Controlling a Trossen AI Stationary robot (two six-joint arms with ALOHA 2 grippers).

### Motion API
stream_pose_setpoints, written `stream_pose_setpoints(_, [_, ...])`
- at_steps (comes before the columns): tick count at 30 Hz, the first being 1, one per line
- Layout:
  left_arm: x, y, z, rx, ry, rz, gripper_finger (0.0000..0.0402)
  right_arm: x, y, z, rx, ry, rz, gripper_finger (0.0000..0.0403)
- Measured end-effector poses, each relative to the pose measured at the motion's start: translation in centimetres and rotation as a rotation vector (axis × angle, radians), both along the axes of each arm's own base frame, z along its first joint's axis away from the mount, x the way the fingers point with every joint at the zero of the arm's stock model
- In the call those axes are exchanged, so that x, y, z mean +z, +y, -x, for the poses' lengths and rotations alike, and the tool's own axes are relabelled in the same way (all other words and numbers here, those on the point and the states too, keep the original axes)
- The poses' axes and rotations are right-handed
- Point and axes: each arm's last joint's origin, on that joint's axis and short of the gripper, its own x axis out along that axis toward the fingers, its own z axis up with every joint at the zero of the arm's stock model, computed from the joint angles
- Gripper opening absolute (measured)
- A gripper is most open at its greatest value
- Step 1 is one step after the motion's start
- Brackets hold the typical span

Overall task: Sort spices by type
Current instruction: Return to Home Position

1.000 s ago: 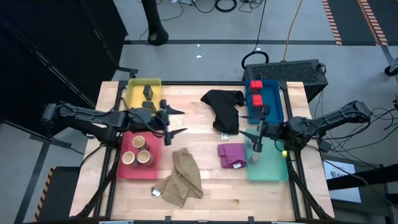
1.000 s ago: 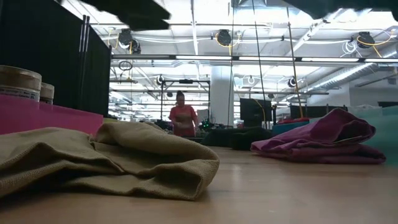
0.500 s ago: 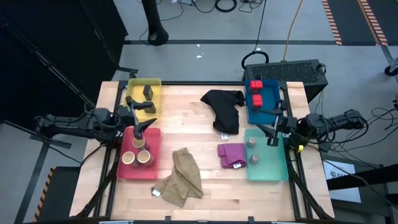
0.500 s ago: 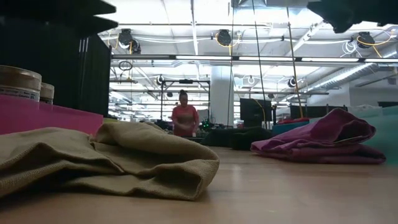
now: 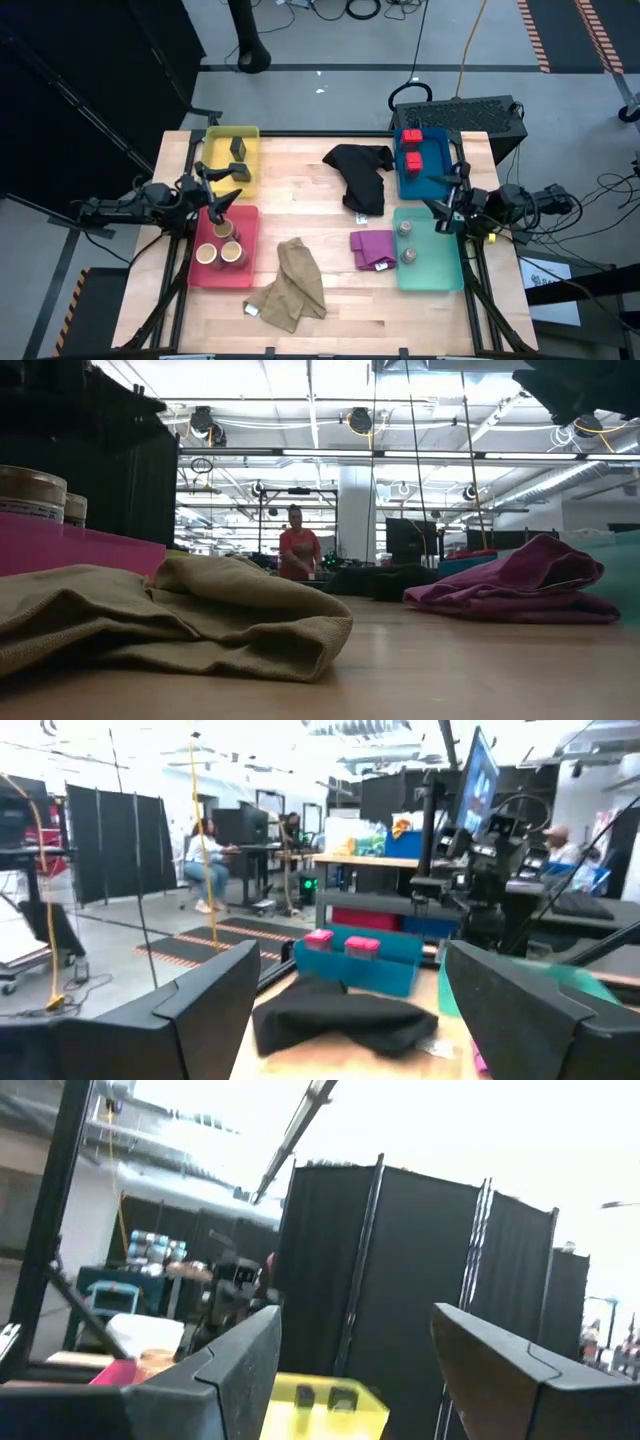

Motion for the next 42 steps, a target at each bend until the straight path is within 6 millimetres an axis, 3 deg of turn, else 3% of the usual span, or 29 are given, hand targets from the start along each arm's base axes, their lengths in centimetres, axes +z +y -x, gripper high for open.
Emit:
stream_pose_setpoints(8, [-3.1, 0.4, -0.8, 0.029, 0.059, 0.037, 0.0324, -0.9, -0.1, 0.0, -0.026, -0.025, 0.020, 0.0242])
stream_pose_setpoints(14, [-3.3, 0.3, -0.9, -0.054, 0.057, 0.076, 0.0324, -2.8, -0.2, -0.6, -0.037, -0.005, -0.017, 0.0242])
stream_pose_setpoints(21, [-3.4, 0.5, -0.8, 0.057, 0.074, 0.054, 0.0324, -2.7, -0.3, -0.7, -0.032, -0.010, -0.044, 0.0242])
stream_pose_setpoints(42, [-3.4, 0.5, -0.8, 0.057, 0.078, 0.053, 0.0325, -2.8, -0.3, -0.7, -0.036, -0.004, -0.045, 0.0242])
